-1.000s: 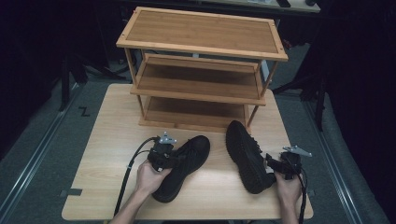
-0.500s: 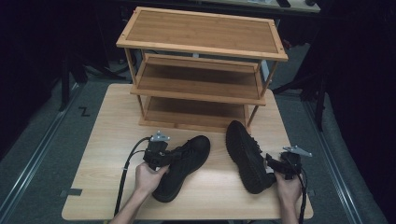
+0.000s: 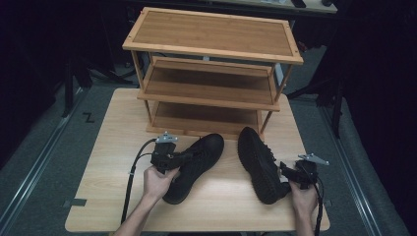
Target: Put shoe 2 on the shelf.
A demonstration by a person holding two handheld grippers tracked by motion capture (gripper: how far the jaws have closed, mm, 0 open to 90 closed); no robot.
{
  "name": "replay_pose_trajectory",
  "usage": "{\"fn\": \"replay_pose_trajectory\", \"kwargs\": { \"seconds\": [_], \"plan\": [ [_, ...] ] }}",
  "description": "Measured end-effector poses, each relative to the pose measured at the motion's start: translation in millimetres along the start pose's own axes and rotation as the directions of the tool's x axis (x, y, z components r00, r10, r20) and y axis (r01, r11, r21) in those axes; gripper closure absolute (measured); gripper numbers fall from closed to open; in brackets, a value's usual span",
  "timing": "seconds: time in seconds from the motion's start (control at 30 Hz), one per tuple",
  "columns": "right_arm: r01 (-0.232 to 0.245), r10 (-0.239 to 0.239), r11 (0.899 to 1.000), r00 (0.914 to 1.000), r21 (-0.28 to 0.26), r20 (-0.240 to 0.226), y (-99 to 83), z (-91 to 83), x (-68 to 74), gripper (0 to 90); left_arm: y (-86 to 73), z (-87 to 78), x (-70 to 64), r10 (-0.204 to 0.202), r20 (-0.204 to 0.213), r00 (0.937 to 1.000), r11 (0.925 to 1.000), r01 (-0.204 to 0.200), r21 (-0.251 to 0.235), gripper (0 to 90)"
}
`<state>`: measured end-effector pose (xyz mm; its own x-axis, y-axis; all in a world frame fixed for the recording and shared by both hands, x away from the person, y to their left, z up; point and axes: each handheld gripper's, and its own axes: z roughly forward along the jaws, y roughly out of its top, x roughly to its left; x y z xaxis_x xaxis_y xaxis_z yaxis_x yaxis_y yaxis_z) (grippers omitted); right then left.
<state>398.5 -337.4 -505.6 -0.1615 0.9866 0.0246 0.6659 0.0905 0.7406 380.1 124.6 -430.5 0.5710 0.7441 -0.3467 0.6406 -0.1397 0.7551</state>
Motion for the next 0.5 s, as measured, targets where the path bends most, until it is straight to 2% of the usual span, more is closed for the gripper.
{"fn": "replay_pose_trajectory", "kwargs": {
  "seconds": [0.2, 0.5],
  "plan": [
    [0.002, -0.002, 1.0, 1.0, -0.001, -0.005, 0.0, 0.0, -0.2, 32.7, 10.5, 1.5, 4.0, -0.031, 0.0, 0.9995, 0.9987, 0.031, -0.041, 85.0],
    [0.002, -0.002, 1.0, 1.0, 0.0, -0.004, 0.0, 0.0, 0.2, 32.7, 27.3, 13.7, 10.2, -0.025, -0.054, 0.9982, 0.9984, 0.022, -0.052, 85.1]
  ]
}}
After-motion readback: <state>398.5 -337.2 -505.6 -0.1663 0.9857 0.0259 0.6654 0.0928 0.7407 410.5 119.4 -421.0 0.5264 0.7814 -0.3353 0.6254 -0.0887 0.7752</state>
